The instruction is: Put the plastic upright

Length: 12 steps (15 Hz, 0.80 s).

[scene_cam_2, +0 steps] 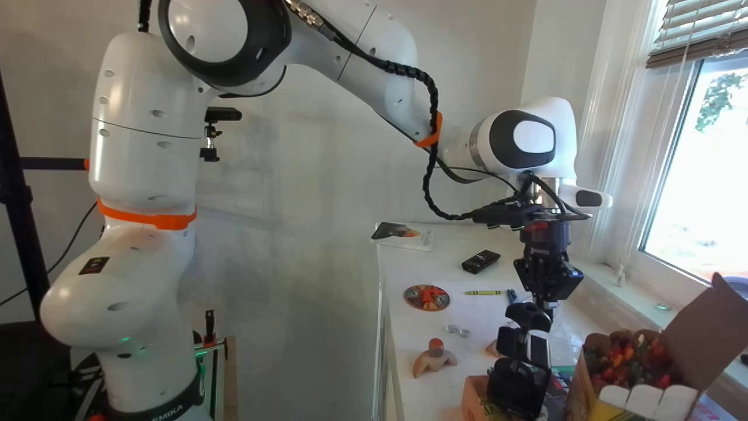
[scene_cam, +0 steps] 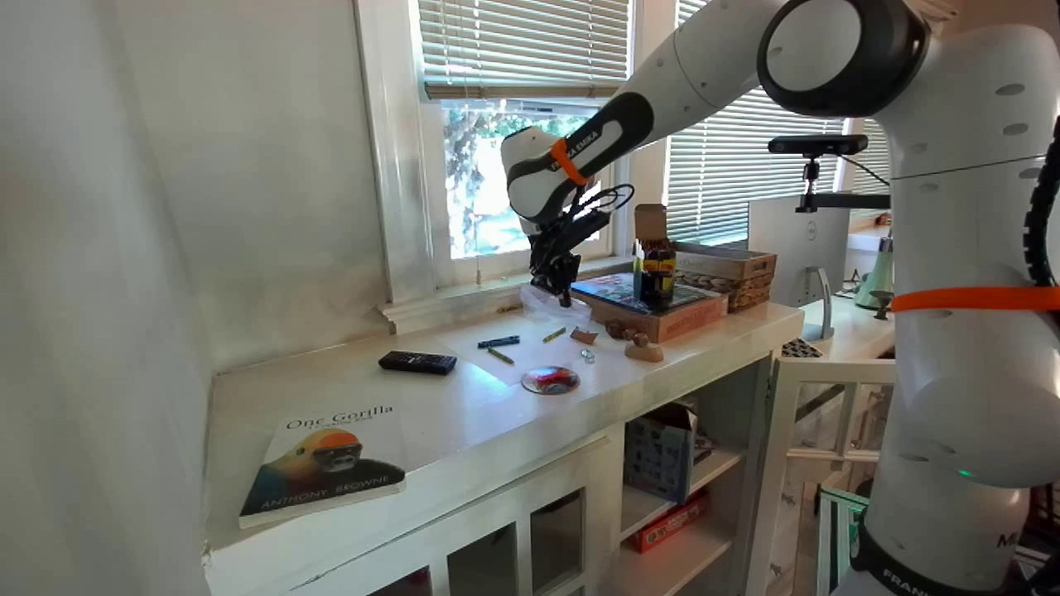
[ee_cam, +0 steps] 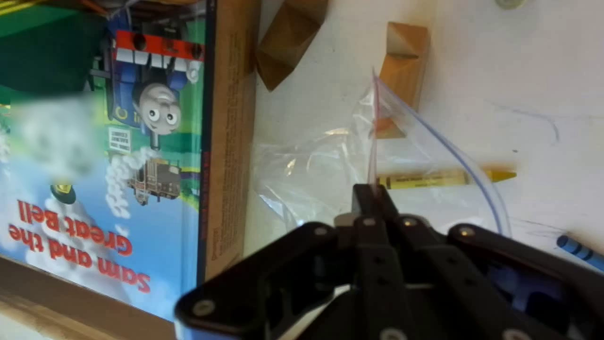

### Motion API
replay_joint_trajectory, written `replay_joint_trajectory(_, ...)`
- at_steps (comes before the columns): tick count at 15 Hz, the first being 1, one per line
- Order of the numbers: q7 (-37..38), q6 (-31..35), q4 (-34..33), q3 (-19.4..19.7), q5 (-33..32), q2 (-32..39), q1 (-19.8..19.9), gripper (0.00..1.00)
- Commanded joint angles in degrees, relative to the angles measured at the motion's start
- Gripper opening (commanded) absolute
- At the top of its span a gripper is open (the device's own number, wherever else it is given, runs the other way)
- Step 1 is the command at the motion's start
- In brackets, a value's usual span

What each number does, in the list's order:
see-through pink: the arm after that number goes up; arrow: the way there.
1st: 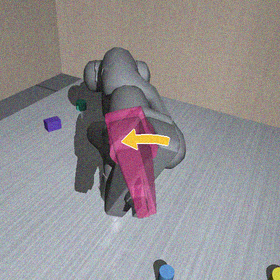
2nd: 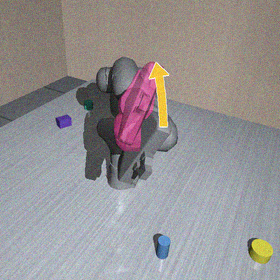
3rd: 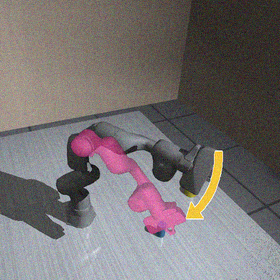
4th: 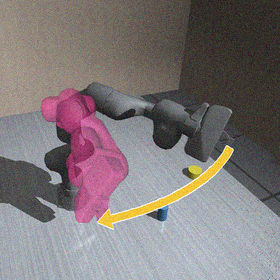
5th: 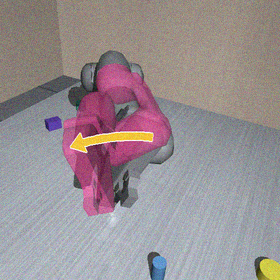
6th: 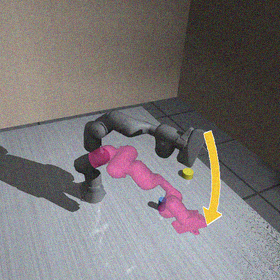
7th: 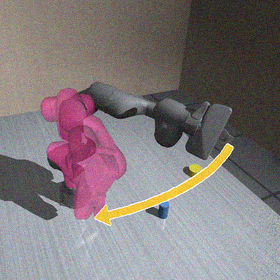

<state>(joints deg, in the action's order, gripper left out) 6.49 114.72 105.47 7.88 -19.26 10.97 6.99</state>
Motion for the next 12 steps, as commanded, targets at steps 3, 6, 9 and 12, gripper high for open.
replay_joint_trajectory(3,-1.4,-1.3,-1.8,0.0,0.4,1.0,-0.3,0.26)
replay_joint_trajectory(6,-1.1,-1.1,-1.8,-0.4,-0.4,-0.6,-1.1,0.41)
replay_joint_trajectory(9,-2.4,-1.4,-1.2,-1.7,1.1,-3.0,-1.9,0.63)
replay_joint_trajectory(12,-3.2,-0.8,-0.1,-3.0,1.7,-5.7,-2.9,0.86)
